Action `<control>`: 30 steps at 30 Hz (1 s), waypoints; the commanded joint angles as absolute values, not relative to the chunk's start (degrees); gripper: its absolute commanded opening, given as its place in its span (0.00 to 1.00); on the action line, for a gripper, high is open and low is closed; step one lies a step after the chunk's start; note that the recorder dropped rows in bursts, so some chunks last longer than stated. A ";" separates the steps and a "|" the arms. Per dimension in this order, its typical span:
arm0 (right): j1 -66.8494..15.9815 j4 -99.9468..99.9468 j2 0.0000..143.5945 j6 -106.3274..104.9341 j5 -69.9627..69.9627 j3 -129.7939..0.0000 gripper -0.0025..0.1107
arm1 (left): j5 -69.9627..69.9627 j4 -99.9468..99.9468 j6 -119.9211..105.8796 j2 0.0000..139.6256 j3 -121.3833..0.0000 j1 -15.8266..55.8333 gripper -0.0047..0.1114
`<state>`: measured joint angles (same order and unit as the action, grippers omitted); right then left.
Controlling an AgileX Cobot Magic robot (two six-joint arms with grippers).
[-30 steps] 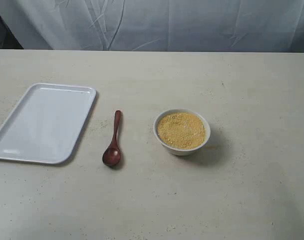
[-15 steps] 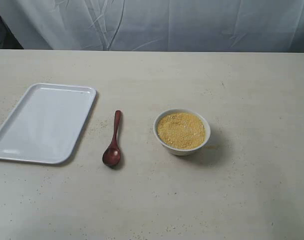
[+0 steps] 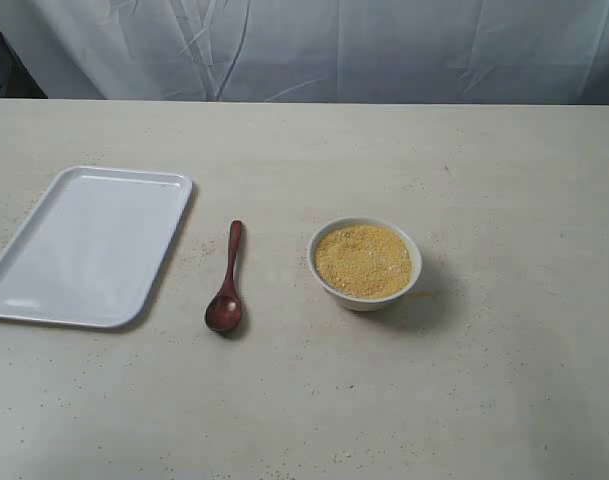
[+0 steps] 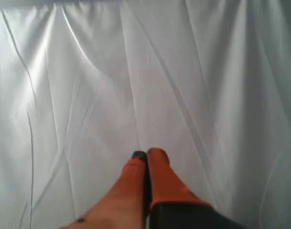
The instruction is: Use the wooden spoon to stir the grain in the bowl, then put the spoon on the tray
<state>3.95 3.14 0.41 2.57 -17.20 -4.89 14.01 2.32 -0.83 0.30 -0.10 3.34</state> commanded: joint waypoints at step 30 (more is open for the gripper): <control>1.23 34.20 50.74 -21.60 47.41 -44.87 0.01 | 13.29 2.40 -0.60 0.00 0.00 3.57 0.04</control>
<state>3.12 30.31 46.81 -15.85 45.60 -42.88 14.01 2.32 -0.83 0.30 -0.10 3.34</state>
